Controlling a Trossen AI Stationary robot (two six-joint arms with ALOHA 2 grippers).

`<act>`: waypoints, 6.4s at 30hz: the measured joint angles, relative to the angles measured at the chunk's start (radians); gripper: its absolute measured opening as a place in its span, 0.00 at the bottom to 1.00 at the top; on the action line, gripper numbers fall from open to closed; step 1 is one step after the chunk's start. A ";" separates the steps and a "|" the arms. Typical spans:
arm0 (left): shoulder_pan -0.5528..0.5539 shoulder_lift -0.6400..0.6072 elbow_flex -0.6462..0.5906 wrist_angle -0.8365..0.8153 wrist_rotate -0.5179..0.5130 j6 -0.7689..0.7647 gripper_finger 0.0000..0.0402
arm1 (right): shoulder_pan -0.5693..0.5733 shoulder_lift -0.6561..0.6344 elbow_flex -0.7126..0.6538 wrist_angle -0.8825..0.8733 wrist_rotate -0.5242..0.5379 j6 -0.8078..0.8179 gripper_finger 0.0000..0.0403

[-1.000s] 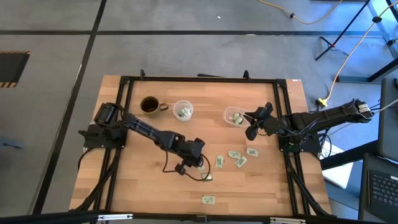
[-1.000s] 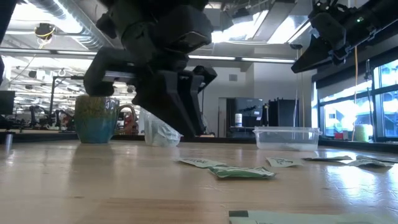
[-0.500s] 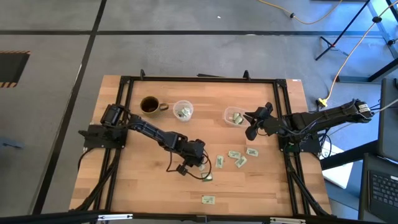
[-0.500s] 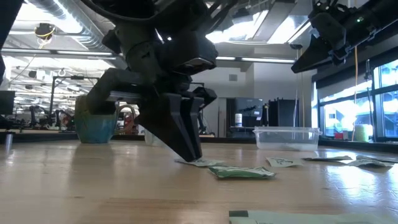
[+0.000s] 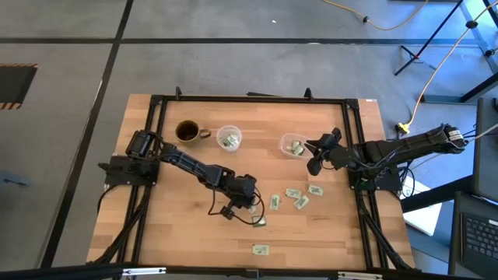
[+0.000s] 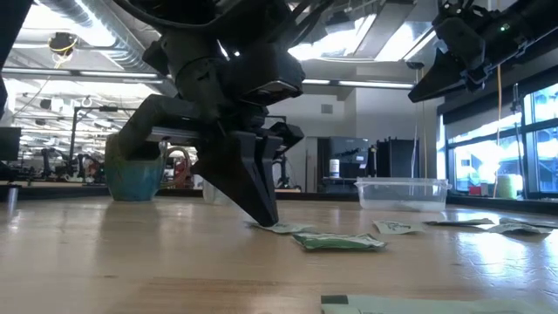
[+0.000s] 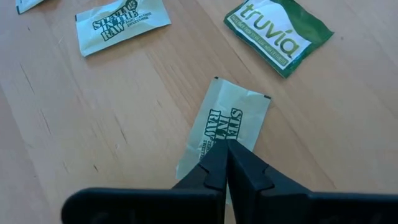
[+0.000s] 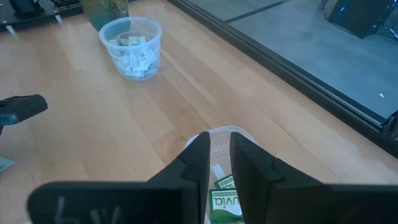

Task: Pick and place items into bin
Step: Put the white stevia packet into the left transparent bin

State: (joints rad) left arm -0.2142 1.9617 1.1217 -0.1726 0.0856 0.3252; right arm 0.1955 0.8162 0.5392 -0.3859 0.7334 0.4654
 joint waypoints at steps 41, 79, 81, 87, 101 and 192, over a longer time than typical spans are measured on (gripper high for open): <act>0.001 -0.032 -0.006 -0.078 -0.009 -0.095 0.01 | 0.000 0.000 0.000 0.000 0.000 0.000 0.17; 0.439 -0.313 -0.003 -0.463 -0.486 -0.263 0.04 | 0.000 0.000 0.000 -0.002 0.000 0.000 0.17; 0.441 -0.311 -0.003 -0.465 -0.489 -0.261 0.06 | 0.000 0.000 0.000 -0.002 0.000 0.000 0.17; 0.439 -0.328 -0.003 -0.459 -0.509 -0.247 0.15 | 0.000 0.000 0.000 -0.002 -0.001 0.000 0.17; 0.357 -0.537 -0.003 -0.356 -0.403 -0.174 0.22 | 0.000 0.000 0.000 0.028 -0.001 -0.027 0.17; 0.232 -0.961 -0.680 0.505 -0.119 -0.233 0.22 | 0.109 0.706 0.458 -0.308 -0.491 0.295 0.00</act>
State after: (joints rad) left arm 0.0174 1.0004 0.4419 0.3321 -0.0331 0.0921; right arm 0.3050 1.5221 0.9972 -0.6937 0.2426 0.7599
